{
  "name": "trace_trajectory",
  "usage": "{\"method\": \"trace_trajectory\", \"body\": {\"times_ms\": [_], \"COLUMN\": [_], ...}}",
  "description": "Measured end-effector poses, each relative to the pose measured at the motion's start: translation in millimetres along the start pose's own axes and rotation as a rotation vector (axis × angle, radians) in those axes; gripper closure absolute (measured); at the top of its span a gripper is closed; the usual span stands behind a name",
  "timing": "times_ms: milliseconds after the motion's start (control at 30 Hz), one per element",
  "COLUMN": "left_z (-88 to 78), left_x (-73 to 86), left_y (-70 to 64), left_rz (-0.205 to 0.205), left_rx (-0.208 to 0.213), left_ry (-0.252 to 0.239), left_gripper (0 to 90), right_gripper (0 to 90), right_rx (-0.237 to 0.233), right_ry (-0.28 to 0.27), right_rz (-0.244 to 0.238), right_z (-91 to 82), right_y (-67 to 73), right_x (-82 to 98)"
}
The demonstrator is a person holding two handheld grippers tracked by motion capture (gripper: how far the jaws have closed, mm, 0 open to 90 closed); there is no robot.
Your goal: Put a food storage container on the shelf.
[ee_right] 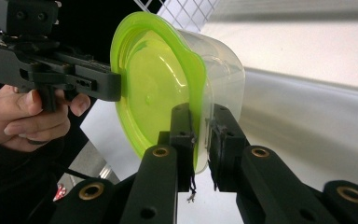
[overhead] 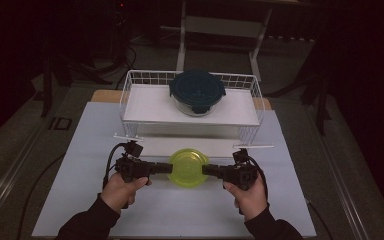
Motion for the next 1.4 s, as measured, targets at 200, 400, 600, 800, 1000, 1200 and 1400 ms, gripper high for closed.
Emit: {"method": "trace_trajectory", "body": {"times_ms": [200, 400, 600, 800, 1000, 1200, 1400], "left_z": [-7.8, -19.8, -32.2, -44.7, -55.2, -61.5, -62.1], "left_x": [-7.2, -21.2, -37.6, -59.3, -82.3, -103.3, -125.7], "left_y": [-12.0, -29.0, -45.4, -60.2, -79.5, -92.4, -99.9], "left_rz": [0.017, 0.047, 0.079, 0.099, 0.136, 0.152, 0.155], "left_rx": [0.013, 0.043, 0.036, 0.043, 0.036, 0.03, 0.037], "left_ry": [-0.019, -0.047, -0.081, -0.112, -0.146, -0.167, -0.16], "left_gripper": [81.3, 81.4, 81.6, 81.6, 81.7, 81.8, 81.8], "right_gripper": [81.0, 81.0, 81.0, 81.0, 81.0, 81.0, 81.0], "right_rx": [0.009, 0.012, 0.016, 0.02, 0.036, 0.037, 0.052], "right_ry": [-0.015, -0.053, -0.082, -0.109, -0.141, -0.157, -0.166], "right_rz": [-0.012, -0.039, -0.056, -0.077, -0.103, -0.107, -0.111], "right_z": [-9.1, -21.2, -29.0, -35.9, -45.9, -52.9, -58.9], "right_y": [6.1, 13.6, 17.3, 20.3, 20.7, 18.5, 13.3], "right_x": [-12.7, -32.5, -55.3, -82.3, -112.4, -136.9, -158.5]}}
Point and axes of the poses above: each handheld gripper's, and its own axes: z roughly forward along the jaws, x roughly out of its underside, y roughly to its left, the point moved 5 cm from there along z, roughly forward along the jaws, and after that the axes turned 15 degrees about -z, right-handed, at the moved point
